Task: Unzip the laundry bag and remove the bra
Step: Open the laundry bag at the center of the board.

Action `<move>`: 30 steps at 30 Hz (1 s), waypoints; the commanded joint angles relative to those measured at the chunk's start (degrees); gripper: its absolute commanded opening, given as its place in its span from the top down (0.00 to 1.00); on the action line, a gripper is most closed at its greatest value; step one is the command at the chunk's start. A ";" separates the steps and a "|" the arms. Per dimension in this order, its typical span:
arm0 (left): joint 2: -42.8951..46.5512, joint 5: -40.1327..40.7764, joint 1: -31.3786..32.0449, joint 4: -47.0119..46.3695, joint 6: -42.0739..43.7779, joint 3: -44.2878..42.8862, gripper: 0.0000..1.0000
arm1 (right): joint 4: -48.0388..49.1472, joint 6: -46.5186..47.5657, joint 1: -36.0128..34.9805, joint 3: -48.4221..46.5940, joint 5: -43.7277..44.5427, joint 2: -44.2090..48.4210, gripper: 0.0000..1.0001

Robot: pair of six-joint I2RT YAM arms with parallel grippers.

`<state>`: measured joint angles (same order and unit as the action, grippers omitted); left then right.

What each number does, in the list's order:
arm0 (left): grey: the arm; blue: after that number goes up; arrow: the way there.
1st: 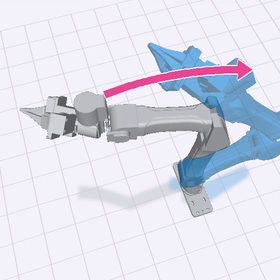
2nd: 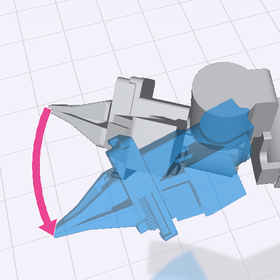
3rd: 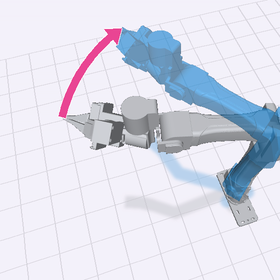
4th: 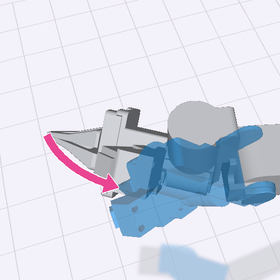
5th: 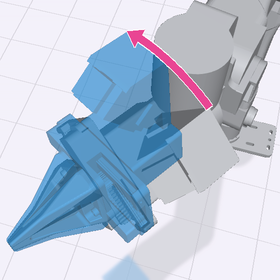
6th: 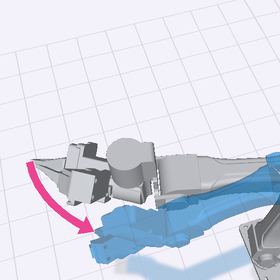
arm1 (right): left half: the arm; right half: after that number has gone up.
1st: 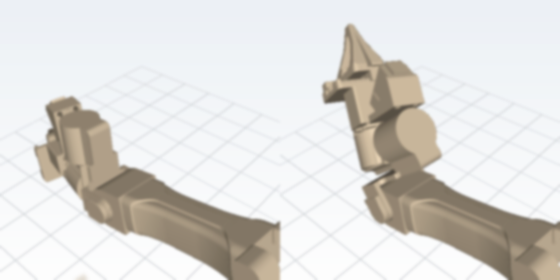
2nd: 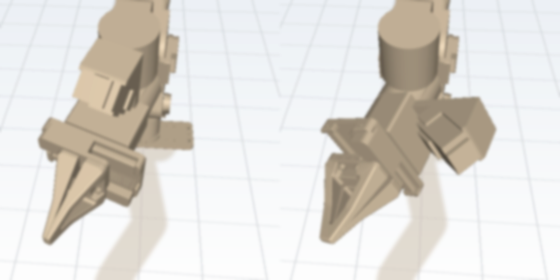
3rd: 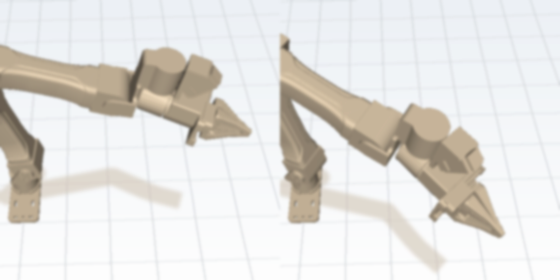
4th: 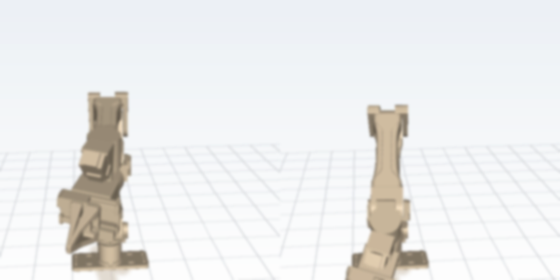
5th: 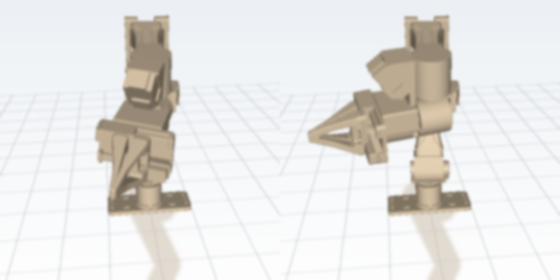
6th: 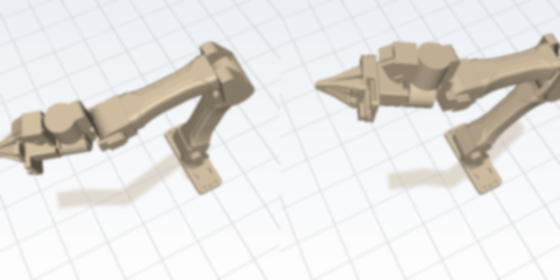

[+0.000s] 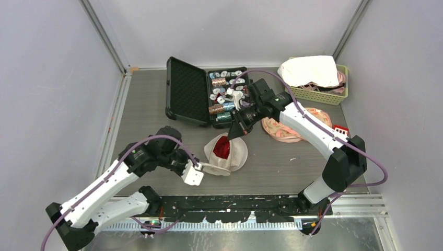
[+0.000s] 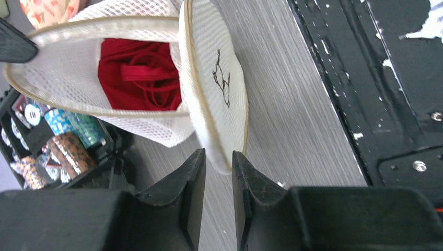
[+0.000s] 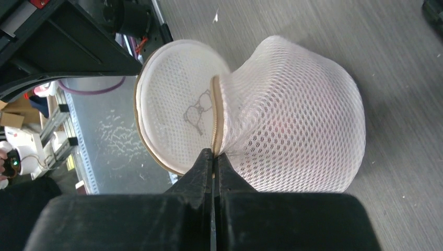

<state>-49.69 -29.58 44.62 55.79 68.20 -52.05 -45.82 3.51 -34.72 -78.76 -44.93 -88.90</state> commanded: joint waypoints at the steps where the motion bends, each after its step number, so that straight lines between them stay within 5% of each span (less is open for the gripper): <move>1: 5.94 4.76 -1.11 5.37 -2.90 1.45 0.73 | 7.07 -4.23 0.24 -2.20 -0.15 2.70 0.99; 10: 9.20 8.16 -7.33 -9.00 -25.70 1.30 0.67 | 15.65 -15.49 1.43 1.14 0.66 2.24 0.99; 17: 4.52 6.80 -7.28 -13.84 -29.99 1.40 0.57 | 15.37 -19.73 10.85 7.09 1.46 1.21 0.99; 24: -5.99 -0.70 -6.90 -12.09 -29.95 -1.60 0.56 | 8.13 -12.78 13.80 12.81 2.84 1.03 0.99; 30: -13.92 -1.35 -6.65 -19.38 -30.10 -1.07 0.63 | 9.40 -12.30 13.82 18.05 2.32 2.73 0.98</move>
<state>-60.90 -28.21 37.67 43.09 39.11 -51.42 -36.27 -10.50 -20.64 -62.72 -42.02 -88.75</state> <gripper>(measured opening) 0.391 0.030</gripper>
